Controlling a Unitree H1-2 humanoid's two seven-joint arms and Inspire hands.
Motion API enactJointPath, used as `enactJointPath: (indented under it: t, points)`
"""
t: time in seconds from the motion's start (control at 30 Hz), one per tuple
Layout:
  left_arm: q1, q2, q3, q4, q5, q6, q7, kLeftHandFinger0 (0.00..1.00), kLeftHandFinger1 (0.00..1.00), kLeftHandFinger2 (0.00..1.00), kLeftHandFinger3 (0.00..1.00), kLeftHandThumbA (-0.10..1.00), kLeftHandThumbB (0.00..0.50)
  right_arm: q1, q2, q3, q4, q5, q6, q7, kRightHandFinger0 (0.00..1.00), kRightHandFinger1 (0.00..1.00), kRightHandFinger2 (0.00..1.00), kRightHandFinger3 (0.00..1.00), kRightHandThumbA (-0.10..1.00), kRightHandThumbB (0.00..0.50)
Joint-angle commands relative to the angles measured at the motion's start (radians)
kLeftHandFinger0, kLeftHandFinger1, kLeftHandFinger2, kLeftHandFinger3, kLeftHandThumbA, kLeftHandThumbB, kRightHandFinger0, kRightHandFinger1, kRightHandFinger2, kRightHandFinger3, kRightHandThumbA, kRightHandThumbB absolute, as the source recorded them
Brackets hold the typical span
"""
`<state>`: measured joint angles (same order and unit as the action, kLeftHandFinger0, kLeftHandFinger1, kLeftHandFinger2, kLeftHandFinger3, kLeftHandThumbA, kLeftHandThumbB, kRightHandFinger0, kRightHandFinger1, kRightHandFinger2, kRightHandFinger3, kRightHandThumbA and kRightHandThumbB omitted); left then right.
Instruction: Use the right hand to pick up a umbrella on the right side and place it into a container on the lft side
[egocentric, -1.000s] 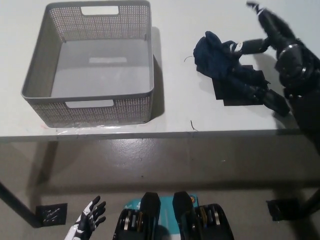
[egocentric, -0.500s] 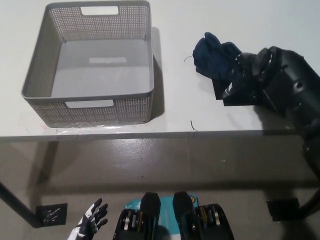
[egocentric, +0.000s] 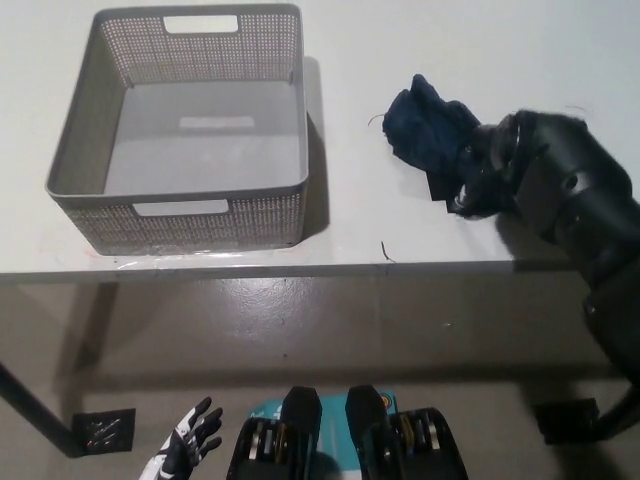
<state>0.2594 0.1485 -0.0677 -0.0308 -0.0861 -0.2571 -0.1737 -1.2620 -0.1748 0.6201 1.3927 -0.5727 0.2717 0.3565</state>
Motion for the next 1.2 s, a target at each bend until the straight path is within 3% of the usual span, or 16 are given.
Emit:
enactJointPath:
  t: [0.0, 0.03, 0.17, 0.23, 0.33, 0.4, 0.47, 0.5, 0.57, 0.8, 0.83, 0.87, 0.9, 0.93, 1.1, 1.17]
  points:
    - [-0.005, 0.02, 0.014, -0.017, -0.009, -0.049, -0.013, 1.0, 1.0, 1.0, 1.0, 1.0, 0.031, 0.124, 0.018, -0.074, 0.0, 0.033, -0.055, -0.411, 0.05, 0.24, 0.45, 1.0, -0.1, 0.132]
    - [-0.004, 0.02, 0.014, -0.018, -0.008, -0.049, -0.013, 1.0, 1.0, 1.0, 1.0, 1.0, 0.033, 0.129, 0.014, -0.093, -0.001, 0.047, -0.079, -0.451, 0.18, 0.36, 0.53, 0.95, -0.1, 0.139]
    - [-0.003, 0.017, 0.014, -0.004, -0.016, -0.064, -0.016, 1.0, 1.0, 1.0, 1.0, 1.0, 0.015, 0.137, 0.001, -0.135, -0.007, 0.068, -0.141, -0.52, 0.22, 0.36, 0.46, 0.72, -0.1, 0.177]
    - [-0.001, 0.016, 0.014, -0.009, -0.021, -0.051, -0.016, 1.0, 1.0, 1.0, 1.0, 1.0, 0.014, 0.13, -0.001, -0.152, -0.011, 0.073, -0.156, -0.541, 0.1, 0.25, 0.35, 0.59, -0.1, 0.193]
    - [0.002, 0.018, 0.013, -0.01, -0.011, -0.055, -0.014, 1.0, 1.0, 1.0, 1.0, 1.0, 0.017, 0.122, 0.0, -0.192, -0.022, 0.086, -0.204, -0.588, 0.0, 0.02, 0.1, 0.22, -0.1, 0.22]
    - [0.004, 0.018, 0.012, -0.012, -0.012, -0.055, -0.016, 1.0, 1.0, 1.0, 1.0, 1.0, 0.015, 0.108, 0.003, -0.216, -0.034, 0.094, -0.229, -0.613, 0.0, 0.02, 0.12, 0.25, -0.1, 0.202]
    - [0.005, 0.018, 0.012, -0.008, -0.014, -0.063, -0.018, 1.0, 1.0, 1.0, 1.0, 1.0, 0.014, 0.061, 0.017, -0.243, -0.06, 0.103, -0.242, -0.619, 0.0, 0.12, 0.4, 0.5, -0.1, 0.222]
    - [0.004, 0.019, 0.012, -0.01, -0.01, -0.06, -0.016, 1.0, 1.0, 1.0, 1.0, 1.0, 0.014, 0.038, 0.022, -0.252, -0.073, 0.101, -0.244, -0.627, 0.0, 0.18, 0.62, 0.7, -0.1, 0.214]
    - [0.002, 0.017, 0.011, -0.009, -0.006, -0.056, -0.015, 1.0, 1.0, 1.0, 1.0, 1.0, 0.028, -0.011, 0.031, -0.262, -0.116, 0.094, -0.304, -0.654, 0.05, 0.31, 0.75, 0.77, -0.1, 0.209]
    - [0.012, 0.014, 0.007, -0.015, 0.0, -0.05, -0.014, 1.0, 1.0, 1.0, 1.0, 1.0, 0.027, -0.135, 0.091, -0.294, -0.322, 0.08, -0.293, -0.596, 0.0, 0.22, 0.67, 0.66, -0.1, 0.222]
    - [0.015, 0.013, 0.007, -0.019, 0.0, -0.047, -0.014, 1.0, 1.0, 1.0, 1.0, 1.0, 0.027, -0.144, 0.102, -0.29, -0.355, 0.071, -0.284, -0.591, 0.03, 0.3, 0.69, 0.79, -0.1, 0.246]
    - [0.014, 0.012, 0.006, -0.019, 0.008, -0.048, -0.011, 1.0, 1.0, 1.0, 1.0, 1.0, 0.029, -0.148, 0.108, -0.288, -0.385, 0.066, -0.267, -0.577, 0.13, 0.42, 0.75, 0.81, -0.1, 0.224]
    - [0.012, 0.01, 0.006, -0.018, 0.01, -0.05, -0.008, 1.0, 1.0, 1.0, 1.0, 1.0, 0.031, -0.164, 0.13, -0.287, -0.432, 0.062, -0.244, -0.567, 0.01, 0.2, 0.55, 0.6, -0.1, 0.21]
    - [0.013, 0.009, 0.005, -0.019, 0.01, -0.048, -0.009, 1.0, 1.0, 1.0, 1.0, 1.0, 0.041, -0.165, 0.133, -0.285, -0.443, 0.059, -0.24, -0.564, 0.0, 0.11, 0.55, 0.5, -0.1, 0.203]
    - [0.012, 0.012, 0.001, -0.02, 0.022, -0.048, -0.009, 1.0, 1.0, 1.0, 1.0, 1.0, 0.043, -0.236, 0.204, -0.274, -0.499, 0.047, -0.181, -0.532, 0.0, 0.13, 0.65, 0.58, -0.1, 0.218]
    - [0.015, 0.009, -0.001, -0.017, 0.015, -0.052, -0.012, 1.0, 1.0, 1.0, 1.0, 1.0, 0.039, -0.26, 0.229, -0.27, -0.487, 0.042, -0.176, -0.535, 0.0, 0.1, 0.6, 0.53, -0.1, 0.228]
